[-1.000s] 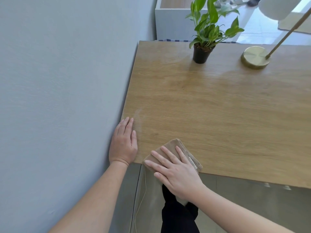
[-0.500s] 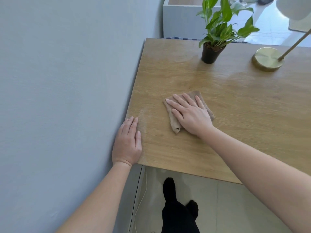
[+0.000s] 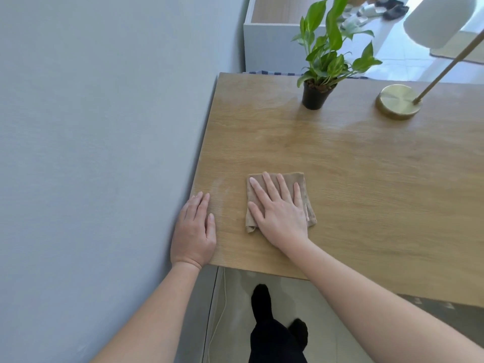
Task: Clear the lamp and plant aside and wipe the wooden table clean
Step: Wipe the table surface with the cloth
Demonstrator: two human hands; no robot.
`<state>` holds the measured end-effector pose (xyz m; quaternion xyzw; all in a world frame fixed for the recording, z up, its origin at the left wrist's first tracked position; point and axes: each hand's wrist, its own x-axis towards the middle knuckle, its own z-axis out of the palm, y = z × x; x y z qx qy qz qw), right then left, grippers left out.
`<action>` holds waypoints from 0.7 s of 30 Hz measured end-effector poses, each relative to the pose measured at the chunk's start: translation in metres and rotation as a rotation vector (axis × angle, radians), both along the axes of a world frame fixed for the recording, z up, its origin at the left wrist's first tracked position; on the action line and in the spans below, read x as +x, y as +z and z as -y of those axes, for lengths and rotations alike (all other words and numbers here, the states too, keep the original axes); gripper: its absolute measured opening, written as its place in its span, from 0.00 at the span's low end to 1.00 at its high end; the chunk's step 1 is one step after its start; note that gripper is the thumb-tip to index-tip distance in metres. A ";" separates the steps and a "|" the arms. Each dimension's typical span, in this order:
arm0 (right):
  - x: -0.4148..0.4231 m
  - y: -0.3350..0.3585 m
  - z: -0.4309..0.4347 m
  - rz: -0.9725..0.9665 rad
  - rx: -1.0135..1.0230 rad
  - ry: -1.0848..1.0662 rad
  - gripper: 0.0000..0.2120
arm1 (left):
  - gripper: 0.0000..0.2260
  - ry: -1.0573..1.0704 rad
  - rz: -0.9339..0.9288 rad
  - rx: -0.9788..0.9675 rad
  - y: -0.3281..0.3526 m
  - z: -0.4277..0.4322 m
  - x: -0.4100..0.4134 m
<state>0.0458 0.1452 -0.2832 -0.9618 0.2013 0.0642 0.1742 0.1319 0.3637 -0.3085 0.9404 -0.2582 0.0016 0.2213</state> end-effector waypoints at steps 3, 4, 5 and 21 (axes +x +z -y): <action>-0.030 0.000 -0.028 -0.028 0.034 0.008 0.29 | 0.24 0.001 -0.007 0.014 0.002 0.000 -0.001; -0.036 0.000 -0.034 -0.032 0.051 0.009 0.29 | 0.24 0.000 -0.008 0.013 0.002 0.000 -0.001; -0.039 0.001 -0.036 -0.029 0.069 0.011 0.29 | 0.24 0.001 -0.009 0.009 0.002 0.000 -0.001; -0.062 0.016 0.095 0.005 0.046 -0.356 0.27 | 0.24 0.009 0.057 0.076 0.025 0.037 -0.033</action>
